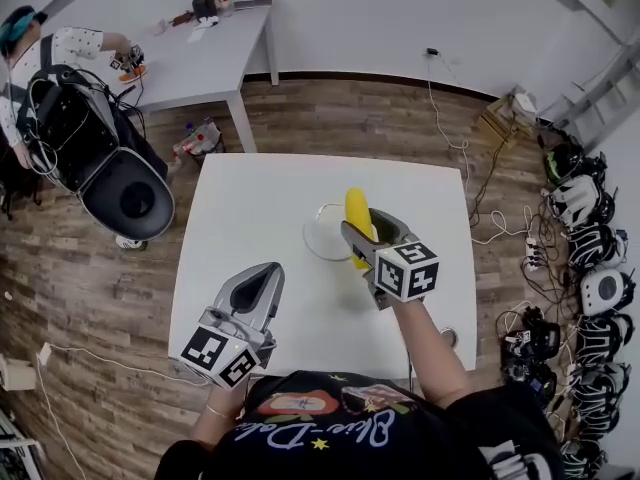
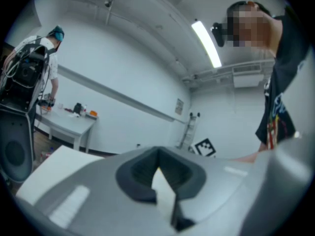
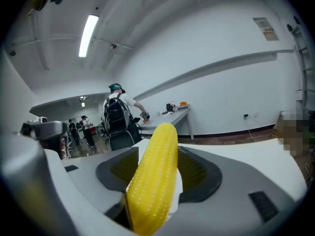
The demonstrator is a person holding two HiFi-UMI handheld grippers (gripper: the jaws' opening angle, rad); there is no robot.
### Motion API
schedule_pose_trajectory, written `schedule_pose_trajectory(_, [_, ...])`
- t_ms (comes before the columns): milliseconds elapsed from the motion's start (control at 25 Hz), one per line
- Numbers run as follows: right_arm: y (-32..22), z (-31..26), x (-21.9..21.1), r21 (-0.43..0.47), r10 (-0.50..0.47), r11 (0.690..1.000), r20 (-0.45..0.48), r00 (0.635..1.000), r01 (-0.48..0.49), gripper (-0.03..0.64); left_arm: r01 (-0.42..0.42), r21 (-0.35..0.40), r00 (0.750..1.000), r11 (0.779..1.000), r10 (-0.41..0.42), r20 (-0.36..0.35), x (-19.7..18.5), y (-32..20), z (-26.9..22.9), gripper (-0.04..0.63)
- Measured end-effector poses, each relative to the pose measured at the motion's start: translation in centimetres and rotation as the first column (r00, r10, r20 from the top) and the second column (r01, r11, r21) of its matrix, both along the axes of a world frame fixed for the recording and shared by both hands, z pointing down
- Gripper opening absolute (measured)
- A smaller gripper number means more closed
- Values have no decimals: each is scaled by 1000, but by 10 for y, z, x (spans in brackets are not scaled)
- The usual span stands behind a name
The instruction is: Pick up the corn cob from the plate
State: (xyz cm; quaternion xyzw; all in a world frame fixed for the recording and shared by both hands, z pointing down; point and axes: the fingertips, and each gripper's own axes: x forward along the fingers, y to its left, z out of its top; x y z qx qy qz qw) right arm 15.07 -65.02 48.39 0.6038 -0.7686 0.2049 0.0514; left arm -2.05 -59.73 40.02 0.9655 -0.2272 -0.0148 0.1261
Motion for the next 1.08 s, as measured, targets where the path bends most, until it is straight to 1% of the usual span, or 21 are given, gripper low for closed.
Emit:
schedule_pose_trajectory(120, [21, -29, -4, 77, 8, 997, 12, 1000, -9, 256, -18, 11, 1000, 1000, 18, -9, 8, -3, -2, -5])
schedule_pose_trajectory(280, [42, -42, -4, 113, 15, 994, -11, 1000, -14, 255, -41, 27, 999, 999, 42, -10, 19, -2, -4, -5])
schedule_pose_trajectory(640, [57, -40, 11, 97, 54, 994, -9, 998, -53, 245, -93, 24, 996, 995, 93, -4, 35, 2, -1, -5])
schedule_pose_trajectory(880, [54, -42, 14, 105, 71, 992, -19, 997, -69, 233, -86, 23, 996, 996, 86, 0, 32, -2, -2, -5])
schedule_pose_trajectory(1080, [52, -41, 13, 93, 74, 993, -11, 997, -73, 233, -82, 20, 997, 996, 82, 2, 29, -4, -5, -5])
